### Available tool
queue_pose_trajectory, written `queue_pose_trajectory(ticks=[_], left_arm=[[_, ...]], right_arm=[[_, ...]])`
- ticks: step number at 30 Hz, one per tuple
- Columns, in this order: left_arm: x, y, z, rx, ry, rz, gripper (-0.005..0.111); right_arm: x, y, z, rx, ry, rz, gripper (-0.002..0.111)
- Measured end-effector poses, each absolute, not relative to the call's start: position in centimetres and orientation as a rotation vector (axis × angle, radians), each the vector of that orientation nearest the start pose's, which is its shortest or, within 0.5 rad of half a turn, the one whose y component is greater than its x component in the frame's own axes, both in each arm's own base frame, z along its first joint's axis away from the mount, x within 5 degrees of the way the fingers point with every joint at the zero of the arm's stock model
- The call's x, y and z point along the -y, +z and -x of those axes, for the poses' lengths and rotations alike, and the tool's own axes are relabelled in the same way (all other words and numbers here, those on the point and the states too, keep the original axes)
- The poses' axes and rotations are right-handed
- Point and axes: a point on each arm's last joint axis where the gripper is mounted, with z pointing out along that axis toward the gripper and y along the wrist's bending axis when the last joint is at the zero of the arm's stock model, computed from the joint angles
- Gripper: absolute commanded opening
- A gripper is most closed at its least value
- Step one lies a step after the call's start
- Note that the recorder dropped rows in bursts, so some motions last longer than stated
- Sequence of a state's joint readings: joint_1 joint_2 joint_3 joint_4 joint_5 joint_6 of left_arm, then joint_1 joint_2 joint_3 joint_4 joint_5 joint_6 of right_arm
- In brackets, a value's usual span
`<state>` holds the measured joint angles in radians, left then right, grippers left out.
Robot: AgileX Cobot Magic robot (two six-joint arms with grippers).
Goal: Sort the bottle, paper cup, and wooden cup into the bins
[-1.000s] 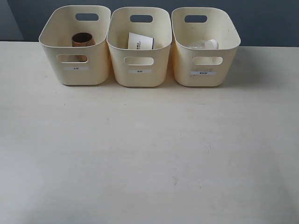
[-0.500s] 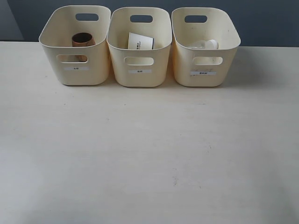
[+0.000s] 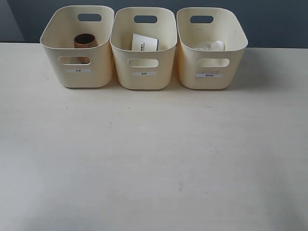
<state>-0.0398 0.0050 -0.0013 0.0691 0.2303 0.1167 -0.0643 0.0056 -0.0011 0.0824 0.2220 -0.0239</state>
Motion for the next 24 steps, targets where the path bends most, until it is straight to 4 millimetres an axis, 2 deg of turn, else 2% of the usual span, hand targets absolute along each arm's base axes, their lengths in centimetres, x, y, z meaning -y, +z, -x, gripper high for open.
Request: queue_pose_trajectory(ticks=[10,24], left_arm=[[0.08,19.25,-5.59,-1.709,0.120,-0.180,0.000],[0.08,19.25,-5.59,-1.709,0.120,-0.180,0.000]], right_arm=[[0.14,18.64,-5.48,-1.782,0.023,-0.100,0.000],[0.13,18.59,-5.47,-1.787,0.030,-0.109,0.000]])
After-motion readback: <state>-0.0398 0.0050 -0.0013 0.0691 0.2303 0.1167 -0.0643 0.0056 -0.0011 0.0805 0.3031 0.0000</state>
